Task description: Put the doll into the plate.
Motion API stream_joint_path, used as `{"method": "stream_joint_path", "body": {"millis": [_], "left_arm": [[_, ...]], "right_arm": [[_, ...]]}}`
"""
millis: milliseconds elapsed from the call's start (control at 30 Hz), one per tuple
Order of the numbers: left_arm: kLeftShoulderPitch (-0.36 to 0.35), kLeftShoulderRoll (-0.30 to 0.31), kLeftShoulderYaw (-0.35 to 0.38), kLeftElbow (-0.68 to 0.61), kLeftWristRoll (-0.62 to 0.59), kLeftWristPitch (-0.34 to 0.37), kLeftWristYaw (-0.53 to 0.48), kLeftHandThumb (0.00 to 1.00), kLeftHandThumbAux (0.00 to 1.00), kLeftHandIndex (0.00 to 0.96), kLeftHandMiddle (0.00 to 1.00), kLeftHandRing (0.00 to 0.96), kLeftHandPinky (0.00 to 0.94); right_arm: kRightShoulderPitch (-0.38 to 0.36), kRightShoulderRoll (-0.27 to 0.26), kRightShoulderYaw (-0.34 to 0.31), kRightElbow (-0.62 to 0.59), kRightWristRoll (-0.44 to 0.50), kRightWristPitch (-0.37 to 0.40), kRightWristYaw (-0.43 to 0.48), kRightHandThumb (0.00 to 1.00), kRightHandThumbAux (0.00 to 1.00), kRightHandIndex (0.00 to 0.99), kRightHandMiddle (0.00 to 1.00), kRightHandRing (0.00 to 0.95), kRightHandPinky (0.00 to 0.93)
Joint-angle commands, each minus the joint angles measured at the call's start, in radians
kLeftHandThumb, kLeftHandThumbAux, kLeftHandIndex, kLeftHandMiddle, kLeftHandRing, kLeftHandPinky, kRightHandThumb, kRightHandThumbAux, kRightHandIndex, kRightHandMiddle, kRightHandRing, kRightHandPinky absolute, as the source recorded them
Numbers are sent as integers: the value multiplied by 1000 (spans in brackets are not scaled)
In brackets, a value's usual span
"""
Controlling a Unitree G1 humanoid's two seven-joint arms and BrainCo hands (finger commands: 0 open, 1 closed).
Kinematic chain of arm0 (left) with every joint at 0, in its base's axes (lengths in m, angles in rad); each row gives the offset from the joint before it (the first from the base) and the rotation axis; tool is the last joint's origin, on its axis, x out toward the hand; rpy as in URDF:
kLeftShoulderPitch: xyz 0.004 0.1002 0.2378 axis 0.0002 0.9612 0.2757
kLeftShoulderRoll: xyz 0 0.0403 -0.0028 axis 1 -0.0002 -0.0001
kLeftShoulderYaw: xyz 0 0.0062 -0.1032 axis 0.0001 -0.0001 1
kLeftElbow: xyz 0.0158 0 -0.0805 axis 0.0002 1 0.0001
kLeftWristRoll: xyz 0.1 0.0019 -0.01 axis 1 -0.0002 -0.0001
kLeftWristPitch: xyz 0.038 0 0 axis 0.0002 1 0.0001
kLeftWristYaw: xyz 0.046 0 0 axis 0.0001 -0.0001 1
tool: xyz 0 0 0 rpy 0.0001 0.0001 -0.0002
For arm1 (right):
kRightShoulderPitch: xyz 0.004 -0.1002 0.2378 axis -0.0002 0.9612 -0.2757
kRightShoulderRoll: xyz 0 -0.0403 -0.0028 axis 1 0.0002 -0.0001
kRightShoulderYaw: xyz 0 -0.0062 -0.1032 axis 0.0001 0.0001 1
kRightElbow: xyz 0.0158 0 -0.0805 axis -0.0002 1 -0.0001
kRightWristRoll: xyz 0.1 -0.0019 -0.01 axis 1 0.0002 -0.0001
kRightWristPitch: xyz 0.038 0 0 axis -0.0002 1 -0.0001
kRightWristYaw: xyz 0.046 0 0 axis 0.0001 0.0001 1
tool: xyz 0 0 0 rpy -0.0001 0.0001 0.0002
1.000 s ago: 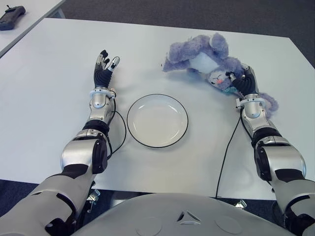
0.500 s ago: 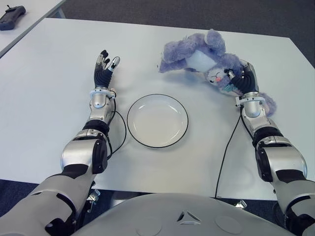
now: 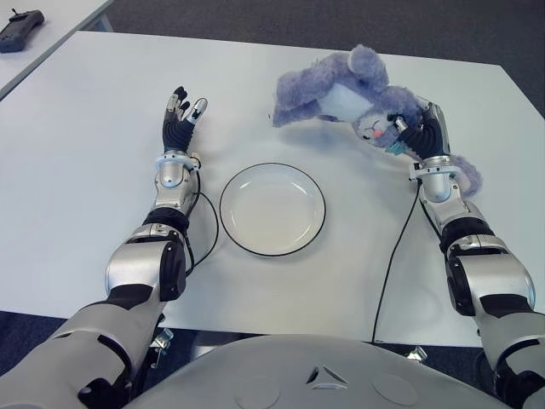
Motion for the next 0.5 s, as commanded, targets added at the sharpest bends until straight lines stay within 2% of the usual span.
{"method": "stream_joint_path", "body": {"millis": [33, 133, 500], "left_arm": [[211, -67, 0, 147, 3, 137, 21, 0, 474, 0, 50, 5, 0], [209, -67, 0, 148, 2, 140, 21, 0, 474, 0, 52, 5, 0], [205, -68, -2, 149, 5, 149, 24, 0, 488, 0, 50, 0, 0]], "right_arm": [[-33, -18, -3, -76, -12, -29, -36, 696, 723, 437, 862, 860, 822], [-33, -20, -8, -134, -13, -20, -32, 696, 723, 437, 864, 861, 821], [-14, -28, -8, -232, -47, -2, -54, 694, 724, 437, 869, 864, 838]]}}
